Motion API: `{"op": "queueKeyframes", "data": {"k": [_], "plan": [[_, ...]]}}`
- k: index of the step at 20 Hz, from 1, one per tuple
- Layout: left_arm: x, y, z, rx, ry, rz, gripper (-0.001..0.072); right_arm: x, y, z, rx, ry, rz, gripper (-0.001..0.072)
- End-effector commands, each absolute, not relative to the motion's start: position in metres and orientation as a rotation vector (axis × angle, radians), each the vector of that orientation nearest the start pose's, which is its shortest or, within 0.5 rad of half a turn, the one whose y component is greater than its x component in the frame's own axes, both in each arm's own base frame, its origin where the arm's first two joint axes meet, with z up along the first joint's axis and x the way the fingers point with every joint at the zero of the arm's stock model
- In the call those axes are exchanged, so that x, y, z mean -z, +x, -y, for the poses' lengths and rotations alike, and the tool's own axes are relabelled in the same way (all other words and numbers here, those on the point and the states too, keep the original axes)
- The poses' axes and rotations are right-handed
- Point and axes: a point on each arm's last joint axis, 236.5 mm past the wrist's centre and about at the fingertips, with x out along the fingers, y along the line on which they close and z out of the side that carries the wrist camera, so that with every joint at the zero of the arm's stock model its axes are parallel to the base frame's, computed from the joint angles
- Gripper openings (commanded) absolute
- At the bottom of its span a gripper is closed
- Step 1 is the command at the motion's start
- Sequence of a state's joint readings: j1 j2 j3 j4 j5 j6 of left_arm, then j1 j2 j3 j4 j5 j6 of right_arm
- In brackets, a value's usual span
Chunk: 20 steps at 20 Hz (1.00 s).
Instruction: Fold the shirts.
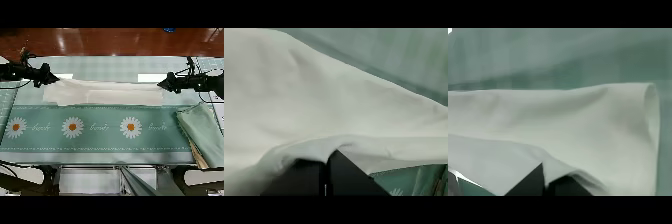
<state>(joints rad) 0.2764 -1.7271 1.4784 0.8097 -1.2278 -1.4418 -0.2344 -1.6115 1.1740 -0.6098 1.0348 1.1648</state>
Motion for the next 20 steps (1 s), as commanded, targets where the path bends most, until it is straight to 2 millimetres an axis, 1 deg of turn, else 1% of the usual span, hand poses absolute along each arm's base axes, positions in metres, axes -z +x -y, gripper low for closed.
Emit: {"op": "queueKeyframes", "data": {"k": [1, 2, 5, 6, 7, 8, 9, 10, 11, 12, 13, 14, 15, 17, 18, 19, 20], "plan": [[0.029, 0.504, 0.023, 0.242, -0.803, -1.235, 0.0018, 0.053, 0.472, -0.055, -0.325, 0.809, -1.132, 0.0019], [0.034, 0.510, 0.023, 0.234, -0.811, -1.221, 0.0018, 0.057, 0.473, -0.054, -0.315, 0.811, -1.133, 0.0019], [0.041, 0.529, 0.032, 0.246, -0.863, -1.160, 0.0018, 0.066, 0.480, -0.049, -0.285, 0.823, -1.119, 0.0022], [0.044, 0.535, 0.037, 0.252, -0.865, -1.143, 0.0019, 0.067, 0.484, -0.048, -0.273, 0.836, -1.106, 0.0071], [0.049, 0.539, 0.043, 0.252, -0.856, -1.139, 0.0037, 0.066, 0.489, -0.047, -0.262, 0.856, -1.087, 0.0174], [0.053, 0.542, 0.050, 0.250, -0.848, -1.133, 0.0187, 0.065, 0.495, -0.044, -0.245, 0.870, -1.061, 0.0310], [0.055, 0.544, 0.058, 0.257, -0.836, -1.132, 0.0474, 0.064, 0.499, -0.041, -0.234, 0.873, -1.041, 0.0421], [0.053, 0.545, 0.062, 0.265, -0.828, -1.128, 0.0510, 0.063, 0.500, -0.041, -0.233, 0.879, -1.036, 0.0414], [0.046, 0.545, 0.063, 0.282, -0.824, -1.130, 0.0510, 0.062, 0.496, -0.039, -0.245, 0.871, -1.053, 0.0415], [0.033, 0.545, 0.057, 0.304, -0.824, -1.138, 0.0510, 0.059, 0.489, -0.034, -0.267, 0.869, -1.082, 0.0415], [0.018, 0.541, 0.043, 0.305, -0.823, -1.157, 0.0509, 0.053, 0.479, -0.025, -0.277, 0.878, -1.114, 0.0414], [0.005, 0.535, 0.025, 0.288, -0.809, -1.180, 0.0509, 0.050, 0.466, -0.010, -0.267, 0.885, -1.152, 0.0414], [-0.008, 0.525, 0.004, 0.259, -0.773, -1.195, 0.0509, 0.051, 0.452, 0.006, -0.241, 0.871, -1.192, 0.0414], [-0.033, 0.505, -0.045, 0.136, -0.647, -1.175, 0.0509, 0.063, 0.425, 0.037, -0.138, 0.827, -1.280, 0.0414], [-0.049, 0.496, -0.065, 0.071, -0.571, -1.144, 0.0509, 0.068, 0.418, 0.042, -0.107, 0.826, -1.299, 0.0414], [-0.068, 0.491, -0.077, 0.023, -0.515, -1.088, 0.0509, 0.071, 0.415, 0.040, -0.107, 0.839, -1.306, 0.0414], [-0.087, 0.487, -0.081, 0.001, -0.486, -1.018, 0.0509, 0.075, 0.415, 0.033, -0.113, 0.848, -1.308, 0.0414]]}}
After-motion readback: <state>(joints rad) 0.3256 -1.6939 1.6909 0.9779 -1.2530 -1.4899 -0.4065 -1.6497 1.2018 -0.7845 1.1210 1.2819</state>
